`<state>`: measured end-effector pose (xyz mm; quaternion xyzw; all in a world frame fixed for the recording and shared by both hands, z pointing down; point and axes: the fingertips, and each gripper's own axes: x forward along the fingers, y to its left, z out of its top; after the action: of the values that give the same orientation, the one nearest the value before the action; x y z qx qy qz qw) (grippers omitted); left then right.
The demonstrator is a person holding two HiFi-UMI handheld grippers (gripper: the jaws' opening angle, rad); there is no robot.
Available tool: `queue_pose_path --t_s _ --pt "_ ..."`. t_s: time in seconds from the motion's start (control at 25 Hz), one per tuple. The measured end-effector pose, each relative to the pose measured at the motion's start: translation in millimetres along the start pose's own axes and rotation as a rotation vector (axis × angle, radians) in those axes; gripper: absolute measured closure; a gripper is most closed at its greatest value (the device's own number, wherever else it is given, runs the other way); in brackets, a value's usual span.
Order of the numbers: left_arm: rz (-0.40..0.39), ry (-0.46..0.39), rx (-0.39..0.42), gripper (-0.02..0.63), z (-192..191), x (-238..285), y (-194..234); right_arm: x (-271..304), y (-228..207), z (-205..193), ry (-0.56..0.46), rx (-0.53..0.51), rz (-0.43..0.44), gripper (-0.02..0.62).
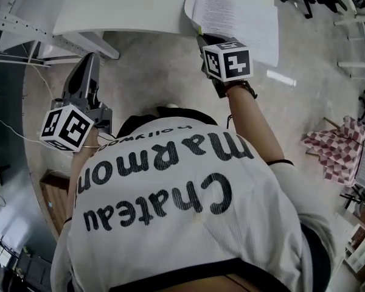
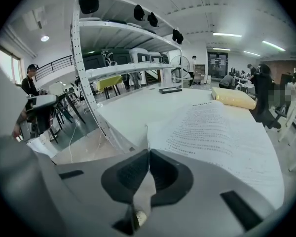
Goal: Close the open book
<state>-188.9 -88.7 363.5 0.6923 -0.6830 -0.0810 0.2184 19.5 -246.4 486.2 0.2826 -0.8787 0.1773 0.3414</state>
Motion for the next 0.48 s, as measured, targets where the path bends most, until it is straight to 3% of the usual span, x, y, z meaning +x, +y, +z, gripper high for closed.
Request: queue_pose_path --t_s 0.48 --pt "-0.118 0.033 0.028 0.583 8 31 -17 -30 -4 18 -0.097 0.114 -0.001 0.560"
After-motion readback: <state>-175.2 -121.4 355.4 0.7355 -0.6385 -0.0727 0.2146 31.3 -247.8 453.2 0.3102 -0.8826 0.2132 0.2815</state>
